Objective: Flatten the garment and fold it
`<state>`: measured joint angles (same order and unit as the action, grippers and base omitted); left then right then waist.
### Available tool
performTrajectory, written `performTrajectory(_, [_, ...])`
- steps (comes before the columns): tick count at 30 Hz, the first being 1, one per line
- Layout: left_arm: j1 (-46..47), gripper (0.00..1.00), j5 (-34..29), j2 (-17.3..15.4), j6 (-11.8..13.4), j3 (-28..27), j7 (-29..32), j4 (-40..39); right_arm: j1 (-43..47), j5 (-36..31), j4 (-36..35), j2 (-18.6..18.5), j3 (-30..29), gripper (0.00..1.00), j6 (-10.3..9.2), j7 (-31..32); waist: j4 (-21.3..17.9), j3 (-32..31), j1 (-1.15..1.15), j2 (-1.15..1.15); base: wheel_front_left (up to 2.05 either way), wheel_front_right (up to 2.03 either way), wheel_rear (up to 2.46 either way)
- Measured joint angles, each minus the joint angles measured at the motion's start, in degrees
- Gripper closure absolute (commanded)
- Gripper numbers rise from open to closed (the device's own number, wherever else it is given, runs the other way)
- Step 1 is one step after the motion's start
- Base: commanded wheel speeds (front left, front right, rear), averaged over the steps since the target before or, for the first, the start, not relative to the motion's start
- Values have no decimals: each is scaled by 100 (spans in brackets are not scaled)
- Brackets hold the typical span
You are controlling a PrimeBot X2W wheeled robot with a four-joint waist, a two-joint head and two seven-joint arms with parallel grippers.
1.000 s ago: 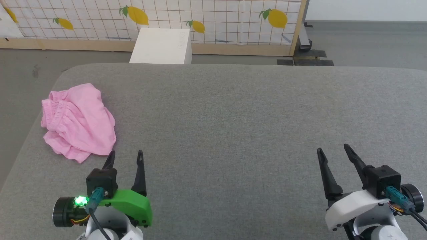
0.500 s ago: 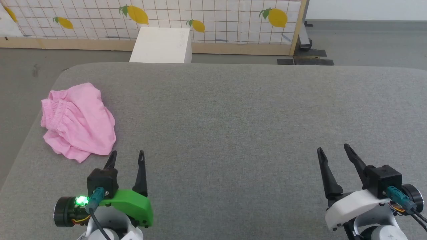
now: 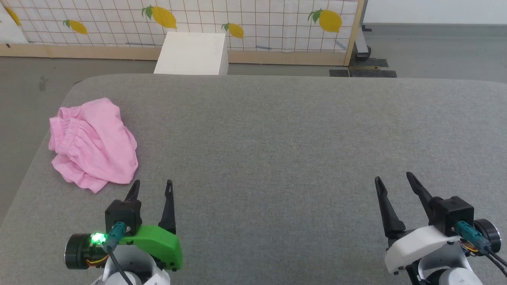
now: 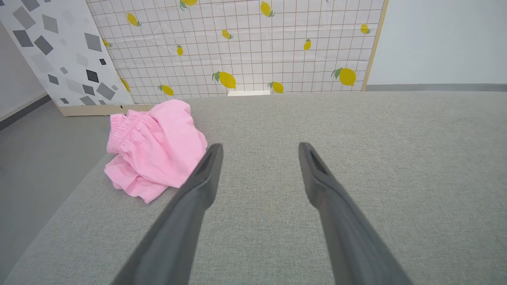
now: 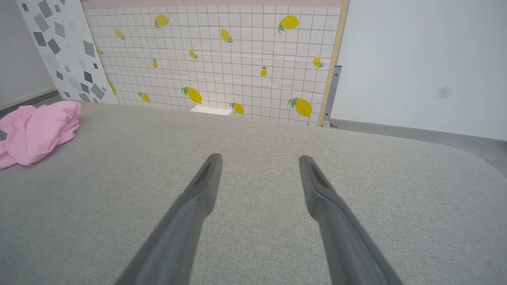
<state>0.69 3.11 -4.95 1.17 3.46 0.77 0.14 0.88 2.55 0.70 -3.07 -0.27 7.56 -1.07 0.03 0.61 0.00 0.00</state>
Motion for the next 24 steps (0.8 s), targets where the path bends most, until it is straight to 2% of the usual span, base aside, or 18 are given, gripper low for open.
performTrajectory(16, [1, 0, 79, -68, 55, 118, -2, 1, -2, 3, 11, 0, -9, 0, 0, 5, 26, 41, 0, 0, 0, 0, 0])
performTrajectory(24, [12, 0, 158, -147, 90, 215, -36, 67, -1, 56, 0, 1, -42, 0, 0, 5, 174, 53, 0, 0, 0, 0, 0])
